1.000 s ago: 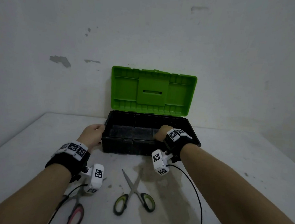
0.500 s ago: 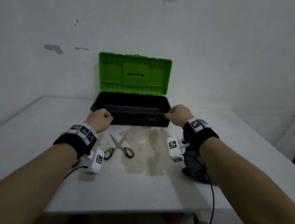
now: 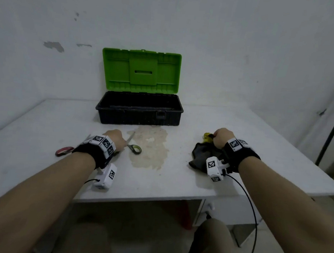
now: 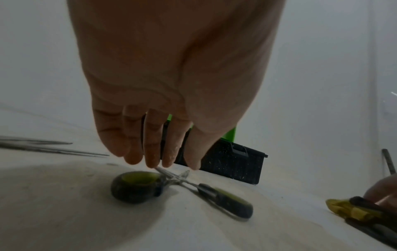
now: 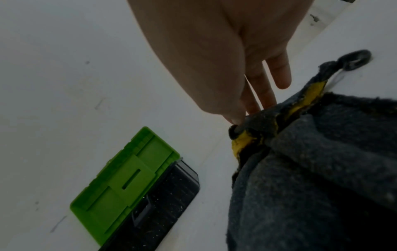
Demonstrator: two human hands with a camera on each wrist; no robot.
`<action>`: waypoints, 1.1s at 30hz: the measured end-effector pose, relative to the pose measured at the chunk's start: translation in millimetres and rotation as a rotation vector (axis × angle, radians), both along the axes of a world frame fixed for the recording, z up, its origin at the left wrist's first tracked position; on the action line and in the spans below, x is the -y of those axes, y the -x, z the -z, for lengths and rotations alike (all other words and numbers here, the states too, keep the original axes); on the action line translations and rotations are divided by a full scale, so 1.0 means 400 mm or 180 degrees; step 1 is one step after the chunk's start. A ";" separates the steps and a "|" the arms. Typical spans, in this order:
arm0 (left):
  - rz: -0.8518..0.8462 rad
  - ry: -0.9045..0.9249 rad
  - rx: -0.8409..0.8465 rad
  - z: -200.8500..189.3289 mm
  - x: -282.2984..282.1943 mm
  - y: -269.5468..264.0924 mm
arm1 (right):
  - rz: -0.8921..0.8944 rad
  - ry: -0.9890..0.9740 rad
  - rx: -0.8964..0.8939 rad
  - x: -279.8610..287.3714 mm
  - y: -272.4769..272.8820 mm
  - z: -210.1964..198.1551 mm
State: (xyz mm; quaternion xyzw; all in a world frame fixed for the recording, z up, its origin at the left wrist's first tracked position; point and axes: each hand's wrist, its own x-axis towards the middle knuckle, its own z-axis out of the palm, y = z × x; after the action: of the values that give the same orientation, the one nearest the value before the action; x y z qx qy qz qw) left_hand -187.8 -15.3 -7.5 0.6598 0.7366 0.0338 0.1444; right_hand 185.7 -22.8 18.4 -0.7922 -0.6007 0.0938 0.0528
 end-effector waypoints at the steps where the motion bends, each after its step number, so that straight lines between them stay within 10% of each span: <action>1: 0.0019 0.0041 -0.0082 0.002 -0.003 -0.001 | 0.0034 -0.0045 -0.0056 -0.005 0.001 0.006; 15: 0.0107 0.0143 -0.0505 0.008 -0.017 -0.004 | 0.0455 -0.0119 -0.0301 -0.071 0.035 0.023; 26: 0.0251 -0.0383 0.1019 -0.024 0.000 -0.022 | 0.0131 -0.0866 -0.0194 -0.084 0.071 -0.044; 33: 0.0446 -0.0753 0.2227 -0.005 0.032 -0.110 | -0.0308 -0.1313 -0.1869 -0.059 0.072 -0.132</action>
State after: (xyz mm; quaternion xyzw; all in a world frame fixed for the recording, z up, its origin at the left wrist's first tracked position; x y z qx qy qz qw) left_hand -143.8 -27.9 -5.6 0.6693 0.5868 0.3320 0.3121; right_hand 157.1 0.8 71.2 -0.6749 -0.6030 0.1966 0.3773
